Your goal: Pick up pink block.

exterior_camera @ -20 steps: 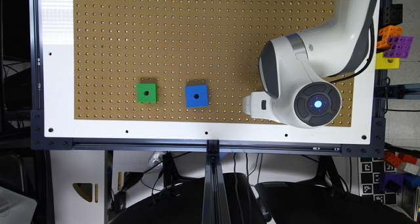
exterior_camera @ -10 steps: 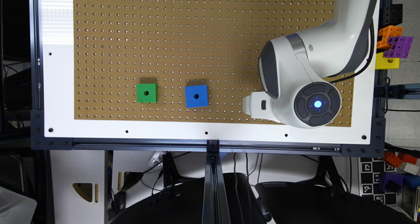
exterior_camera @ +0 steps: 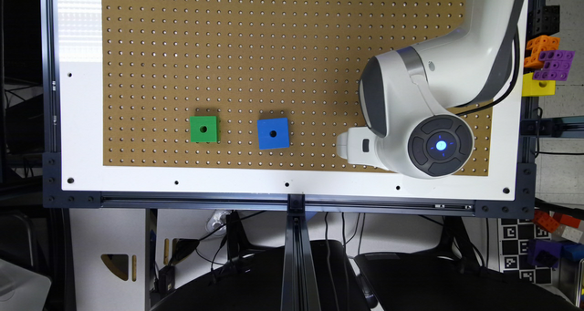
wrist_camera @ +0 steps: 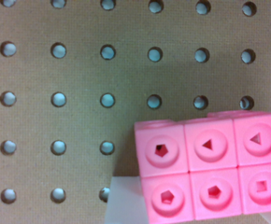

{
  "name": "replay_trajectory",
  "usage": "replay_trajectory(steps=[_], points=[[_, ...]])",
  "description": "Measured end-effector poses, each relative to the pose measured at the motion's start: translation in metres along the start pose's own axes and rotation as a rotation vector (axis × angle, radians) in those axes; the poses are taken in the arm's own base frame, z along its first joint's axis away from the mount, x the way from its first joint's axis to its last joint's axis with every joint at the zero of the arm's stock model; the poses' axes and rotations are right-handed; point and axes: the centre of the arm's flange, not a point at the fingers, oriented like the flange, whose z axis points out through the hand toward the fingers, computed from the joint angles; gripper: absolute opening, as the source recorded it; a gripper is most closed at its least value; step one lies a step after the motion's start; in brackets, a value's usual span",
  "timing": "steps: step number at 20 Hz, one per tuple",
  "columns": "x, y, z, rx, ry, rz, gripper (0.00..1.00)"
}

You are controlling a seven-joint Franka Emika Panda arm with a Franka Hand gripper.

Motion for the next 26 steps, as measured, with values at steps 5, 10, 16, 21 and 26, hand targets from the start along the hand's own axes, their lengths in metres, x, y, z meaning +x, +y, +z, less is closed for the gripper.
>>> replay_trajectory(steps=[5,10,16,21,26], points=[[0.001,-0.001,-0.010,-0.001,0.002,0.000,0.00],[0.001,-0.002,-0.023,-0.007,0.001,-0.002,0.00],[0.000,-0.005,-0.061,-0.012,0.005,-0.005,0.00],[-0.002,-0.006,-0.095,-0.015,0.010,-0.007,0.00],[-0.005,-0.006,-0.129,-0.017,0.015,-0.008,0.00]])
